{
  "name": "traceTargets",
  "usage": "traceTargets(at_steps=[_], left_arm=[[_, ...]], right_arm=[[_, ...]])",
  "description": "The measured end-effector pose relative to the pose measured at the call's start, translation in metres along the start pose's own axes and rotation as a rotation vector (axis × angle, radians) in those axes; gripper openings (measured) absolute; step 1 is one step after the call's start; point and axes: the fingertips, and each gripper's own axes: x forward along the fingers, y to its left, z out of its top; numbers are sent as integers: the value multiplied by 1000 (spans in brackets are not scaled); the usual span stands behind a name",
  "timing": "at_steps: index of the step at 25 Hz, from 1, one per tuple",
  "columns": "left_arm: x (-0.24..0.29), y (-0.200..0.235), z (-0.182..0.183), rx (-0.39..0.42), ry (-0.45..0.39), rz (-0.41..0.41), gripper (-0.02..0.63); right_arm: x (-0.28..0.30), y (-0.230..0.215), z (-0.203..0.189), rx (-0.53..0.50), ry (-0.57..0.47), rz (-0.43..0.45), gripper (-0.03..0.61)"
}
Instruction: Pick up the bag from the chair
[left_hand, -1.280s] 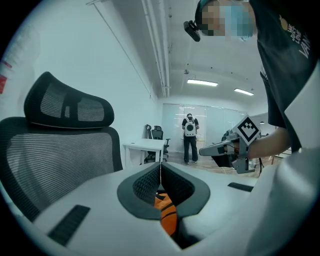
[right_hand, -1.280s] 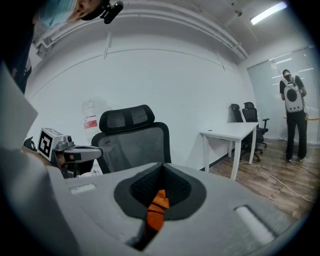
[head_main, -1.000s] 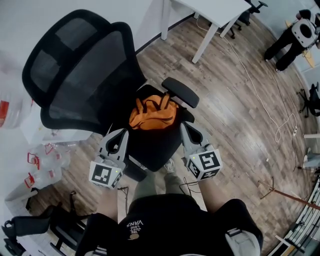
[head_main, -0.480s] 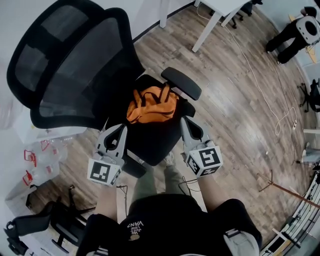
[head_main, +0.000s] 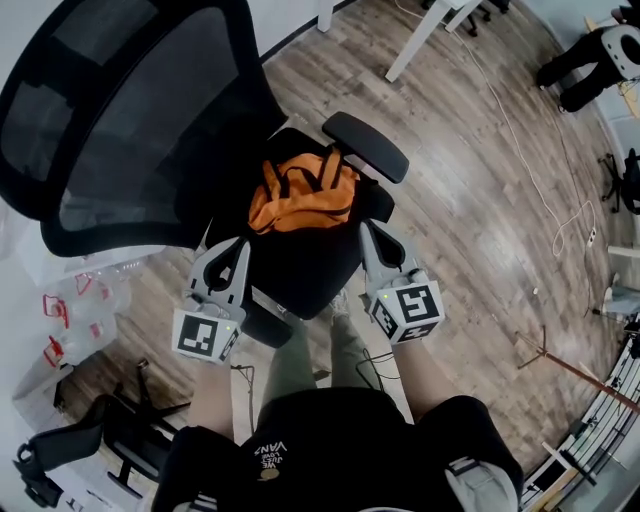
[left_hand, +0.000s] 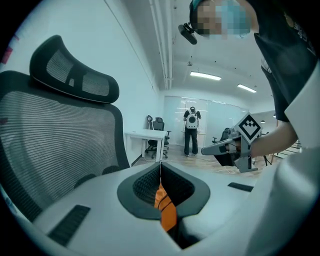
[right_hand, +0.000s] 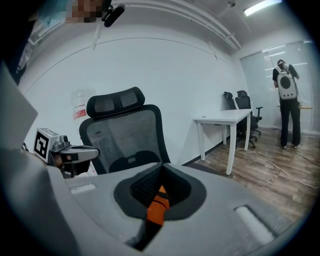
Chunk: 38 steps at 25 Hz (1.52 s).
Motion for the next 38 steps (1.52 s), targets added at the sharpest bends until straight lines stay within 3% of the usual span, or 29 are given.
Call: traceTargets(at_steps=[18,38], left_arm=[[12,6,-65,-18,66,19,6],[25,16,-126,-145,149,56,6]], right_arm=[[18,-6,-52,26,67,-4,-3],[37,-11,-102,27,145,24,-3]])
